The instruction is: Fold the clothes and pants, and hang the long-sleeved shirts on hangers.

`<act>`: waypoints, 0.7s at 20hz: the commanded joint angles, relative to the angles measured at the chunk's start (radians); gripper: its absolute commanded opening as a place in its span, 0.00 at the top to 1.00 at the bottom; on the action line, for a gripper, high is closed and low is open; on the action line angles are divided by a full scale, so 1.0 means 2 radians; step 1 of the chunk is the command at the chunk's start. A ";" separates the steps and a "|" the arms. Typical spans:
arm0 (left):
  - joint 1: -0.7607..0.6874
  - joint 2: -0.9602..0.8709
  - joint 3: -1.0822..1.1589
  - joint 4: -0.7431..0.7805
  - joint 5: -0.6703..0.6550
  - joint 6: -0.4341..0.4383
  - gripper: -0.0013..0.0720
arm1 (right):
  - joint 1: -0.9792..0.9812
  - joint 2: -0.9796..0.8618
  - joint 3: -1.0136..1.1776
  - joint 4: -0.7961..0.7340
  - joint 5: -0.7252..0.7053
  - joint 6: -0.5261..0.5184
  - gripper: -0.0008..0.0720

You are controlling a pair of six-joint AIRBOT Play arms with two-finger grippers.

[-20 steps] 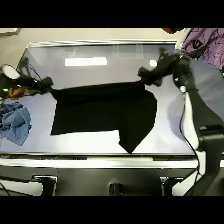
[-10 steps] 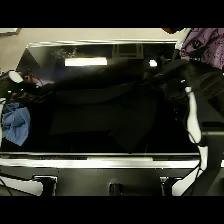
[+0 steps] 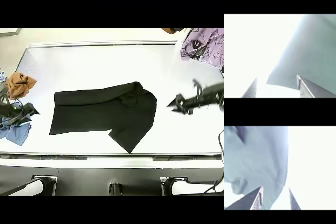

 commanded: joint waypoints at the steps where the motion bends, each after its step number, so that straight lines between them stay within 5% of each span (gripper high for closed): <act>1: 0.009 0.023 -0.038 0.000 -0.001 0.000 0.23 | -0.001 0.031 -0.151 0.019 0.049 -0.048 0.46; 14: 0.009 0.023 -0.038 -0.006 -0.018 -0.007 0.23 | 0.082 0.025 -0.196 0.027 0.202 -0.064 0.44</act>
